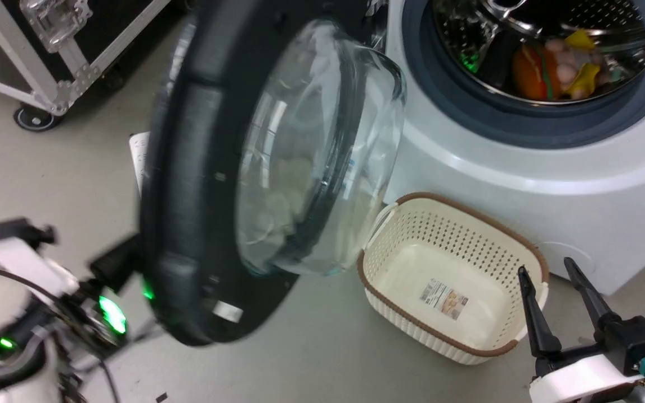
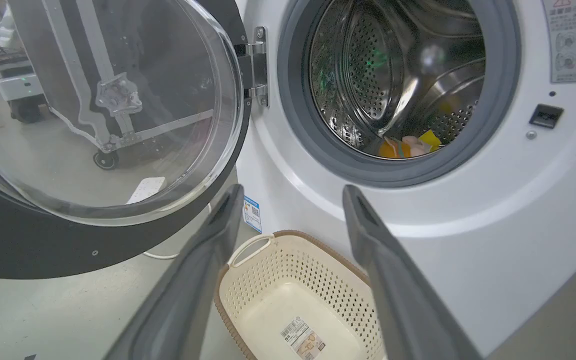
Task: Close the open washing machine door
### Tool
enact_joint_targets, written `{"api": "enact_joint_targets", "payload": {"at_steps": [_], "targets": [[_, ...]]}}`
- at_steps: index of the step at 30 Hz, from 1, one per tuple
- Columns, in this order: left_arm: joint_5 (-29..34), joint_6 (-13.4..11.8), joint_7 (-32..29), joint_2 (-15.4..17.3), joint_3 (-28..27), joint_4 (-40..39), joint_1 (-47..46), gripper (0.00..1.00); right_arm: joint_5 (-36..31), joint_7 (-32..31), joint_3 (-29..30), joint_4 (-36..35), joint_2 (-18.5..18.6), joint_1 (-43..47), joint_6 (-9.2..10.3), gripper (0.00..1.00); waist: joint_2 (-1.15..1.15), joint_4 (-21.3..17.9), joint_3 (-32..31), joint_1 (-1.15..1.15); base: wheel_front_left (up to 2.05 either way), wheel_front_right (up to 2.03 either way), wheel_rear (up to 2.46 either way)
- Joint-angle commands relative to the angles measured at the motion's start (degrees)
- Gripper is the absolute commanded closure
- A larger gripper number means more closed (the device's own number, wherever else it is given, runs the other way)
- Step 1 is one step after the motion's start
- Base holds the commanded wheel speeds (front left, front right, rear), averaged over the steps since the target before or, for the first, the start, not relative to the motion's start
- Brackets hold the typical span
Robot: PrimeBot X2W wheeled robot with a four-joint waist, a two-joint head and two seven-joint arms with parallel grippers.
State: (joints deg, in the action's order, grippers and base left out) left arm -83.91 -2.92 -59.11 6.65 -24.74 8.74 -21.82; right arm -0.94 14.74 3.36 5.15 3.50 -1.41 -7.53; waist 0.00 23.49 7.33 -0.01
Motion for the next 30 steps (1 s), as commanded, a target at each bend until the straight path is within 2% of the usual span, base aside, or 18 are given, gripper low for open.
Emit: {"api": "enact_joint_targets", "payload": {"at_steps": [1,6,10,15,23,30], "targets": [[-0.1,-0.1,-0.3,-1.7,1.7,-2.2,2.8,1.0,0.3,0.3,0.6,0.1,-0.4,-0.4,0.04,0.0,0.0,-1.1,-1.3,0.01,0.0,0.0,0.0],[-3.3,-0.2,1.6,-3.7,8.7,-7.4,9.0,1.0,0.0,0.3,1.4,0.2,-0.5,-0.2,0.04,0.0,0.0,-4.1,-2.4,0.01,0.0,0.0,0.0],[-10.1,0.8,8.7,-3.7,18.6,-9.7,13.3,1.0,0.0,0.3,1.5,0.2,-0.6,-0.5,0.04,0.0,0.0,-8.0,-2.1,0.01,0.0,0.0,0.0],[-14.5,3.2,17.9,-3.8,29.8,-10.2,15.0,1.0,-0.3,0.3,1.6,0.0,-0.6,-1.3,0.04,0.0,0.0,-14.5,-0.3,0.01,0.0,0.0,0.0],[-18.9,6.9,31.8,-3.8,40.6,-4.8,9.0,1.0,-0.1,0.3,1.8,-0.4,-0.6,-2.9,0.04,0.0,0.0,-26.9,4.7,0.01,0.0,0.0,0.0],[-21.1,8.8,43.9,-3.8,45.4,2.9,-1.5,1.0,1.6,0.3,1.5,-0.3,-0.6,-3.7,0.04,0.0,0.0,-36.9,9.2,0.01,0.0,0.0,0.0]]}}
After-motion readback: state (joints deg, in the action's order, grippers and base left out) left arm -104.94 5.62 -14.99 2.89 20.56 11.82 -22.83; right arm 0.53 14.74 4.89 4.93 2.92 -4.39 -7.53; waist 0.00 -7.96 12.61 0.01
